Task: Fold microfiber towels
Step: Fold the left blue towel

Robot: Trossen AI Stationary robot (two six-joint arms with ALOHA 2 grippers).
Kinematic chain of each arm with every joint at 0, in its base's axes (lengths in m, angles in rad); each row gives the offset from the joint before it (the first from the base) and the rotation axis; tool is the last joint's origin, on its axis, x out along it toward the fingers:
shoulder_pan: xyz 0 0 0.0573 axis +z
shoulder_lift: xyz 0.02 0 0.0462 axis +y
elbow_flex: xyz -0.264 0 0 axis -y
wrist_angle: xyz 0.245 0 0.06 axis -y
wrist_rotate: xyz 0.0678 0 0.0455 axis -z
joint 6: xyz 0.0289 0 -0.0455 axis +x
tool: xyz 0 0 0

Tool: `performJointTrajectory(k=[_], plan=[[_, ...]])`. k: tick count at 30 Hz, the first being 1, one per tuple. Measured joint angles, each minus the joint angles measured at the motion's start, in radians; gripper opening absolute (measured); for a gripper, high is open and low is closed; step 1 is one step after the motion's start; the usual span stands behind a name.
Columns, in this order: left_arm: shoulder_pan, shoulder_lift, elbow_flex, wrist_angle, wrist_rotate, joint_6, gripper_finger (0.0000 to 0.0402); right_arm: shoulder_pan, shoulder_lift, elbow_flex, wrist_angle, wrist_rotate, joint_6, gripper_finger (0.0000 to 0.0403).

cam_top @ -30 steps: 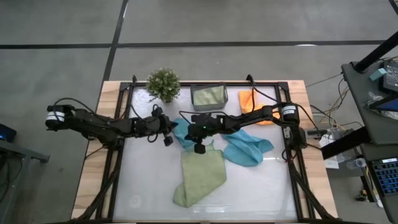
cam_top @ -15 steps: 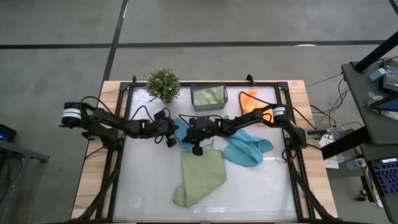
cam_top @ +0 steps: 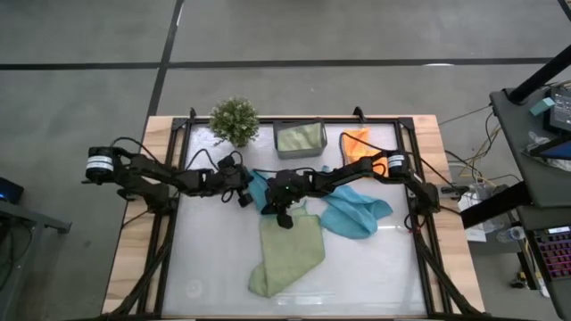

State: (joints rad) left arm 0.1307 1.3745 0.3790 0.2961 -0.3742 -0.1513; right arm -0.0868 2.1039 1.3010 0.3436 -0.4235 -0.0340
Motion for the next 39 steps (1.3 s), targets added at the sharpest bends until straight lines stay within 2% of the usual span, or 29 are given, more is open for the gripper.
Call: performJointTrajectory(k=[6,10,13,15,22,25,33,39], plan=[[-0.025,-0.137,-0.001,-0.056,0.135,-0.002,0.0,-0.001,-0.122,0.001,-0.169,0.036,-0.097,0.0008],[-0.092,-0.219,-0.003,-0.131,0.15,-0.097,0.0,0.001,-0.205,-0.001,-0.324,0.171,-0.18,0.0008],[-0.171,-0.228,-0.011,-0.15,0.154,-0.185,0.0,-0.005,-0.237,-0.002,-0.405,0.295,-0.213,0.0008],[-0.222,-0.204,-0.011,-0.147,0.151,-0.251,0.0,-0.009,-0.239,-0.011,-0.433,0.344,-0.218,0.0008],[-0.323,-0.042,0.0,-0.145,0.06,-0.449,0.0,-0.011,-0.238,-0.071,-0.435,0.387,-0.217,0.0008],[-0.324,0.026,0.044,-0.106,0.028,-0.441,0.0,-0.012,-0.237,-0.094,-0.404,0.399,-0.195,0.0008],[-0.32,0.201,0.17,-0.095,-0.004,-0.412,0.0,-0.011,-0.237,-0.197,-0.169,0.381,-0.131,0.0008],[-0.32,0.242,0.23,-0.092,0.002,-0.334,0.0,-0.009,-0.232,-0.24,-0.038,0.328,-0.059,0.0008]])
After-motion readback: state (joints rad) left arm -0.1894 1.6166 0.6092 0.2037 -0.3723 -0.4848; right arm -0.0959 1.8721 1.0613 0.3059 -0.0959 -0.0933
